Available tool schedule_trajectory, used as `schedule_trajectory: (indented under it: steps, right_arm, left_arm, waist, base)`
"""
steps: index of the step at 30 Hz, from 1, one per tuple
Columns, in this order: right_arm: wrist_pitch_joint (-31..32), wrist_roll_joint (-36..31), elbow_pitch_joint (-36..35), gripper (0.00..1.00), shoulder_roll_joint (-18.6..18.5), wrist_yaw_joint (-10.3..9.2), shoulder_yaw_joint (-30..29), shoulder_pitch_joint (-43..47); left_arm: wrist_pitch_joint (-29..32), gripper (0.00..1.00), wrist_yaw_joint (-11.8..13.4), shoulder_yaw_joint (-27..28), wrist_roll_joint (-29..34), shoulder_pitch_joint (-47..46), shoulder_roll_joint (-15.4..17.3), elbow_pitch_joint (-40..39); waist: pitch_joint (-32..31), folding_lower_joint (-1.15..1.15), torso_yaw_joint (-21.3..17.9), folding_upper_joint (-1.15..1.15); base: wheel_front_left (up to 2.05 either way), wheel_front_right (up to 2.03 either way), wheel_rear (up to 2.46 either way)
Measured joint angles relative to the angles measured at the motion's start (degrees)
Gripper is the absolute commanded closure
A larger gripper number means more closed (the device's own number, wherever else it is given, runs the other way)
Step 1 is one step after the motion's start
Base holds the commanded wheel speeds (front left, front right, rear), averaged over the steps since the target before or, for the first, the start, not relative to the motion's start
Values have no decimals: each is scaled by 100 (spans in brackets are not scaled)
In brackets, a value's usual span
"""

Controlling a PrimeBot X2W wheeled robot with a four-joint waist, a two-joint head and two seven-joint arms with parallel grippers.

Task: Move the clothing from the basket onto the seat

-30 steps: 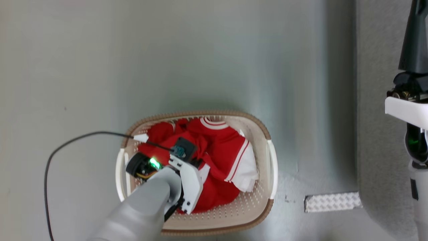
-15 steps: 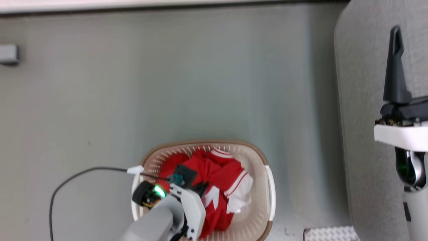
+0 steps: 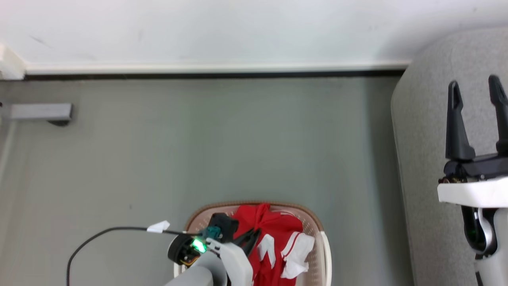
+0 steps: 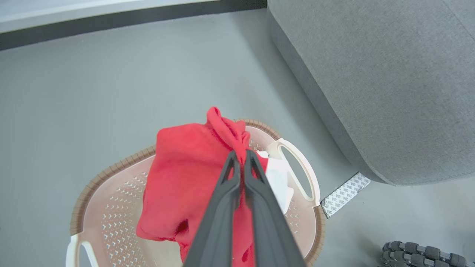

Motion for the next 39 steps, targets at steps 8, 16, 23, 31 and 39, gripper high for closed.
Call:
schedule_trajectory:
  steps: [8,16,23,31,39]
  right_arm:
    - [0,64,160,0,-18,0,-22,375]
    - [-1,123,229,0,-23,0,-20,595]
    - [0,146,263,0,-31,0,-44,767]
    - [-1,186,327,0,-33,0,-33,932]
    - [-1,222,412,0,-10,0,38,1148]
  left_arm:
    - [0,100,130,653,580,667,258,-924]
    - [0,100,175,1347,1023,1289,445,-1863]
    - [0,100,209,1802,1316,1616,553,-2657]
    - [0,100,279,2143,1607,1912,692,-3653]
    - [0,100,407,2376,1744,1992,847,-4600]
  waist:
    - [-617,0,150,0]
    - [-1067,1,295,0]
    - [-1291,1,370,0]
    - [-1549,1,428,0]
    - [-1852,1,433,0]
  base:
    - [0,0,0]
    - [0,0,0]
    - [0,0,0]
    - [0,0,0]
    - [0,0,0]
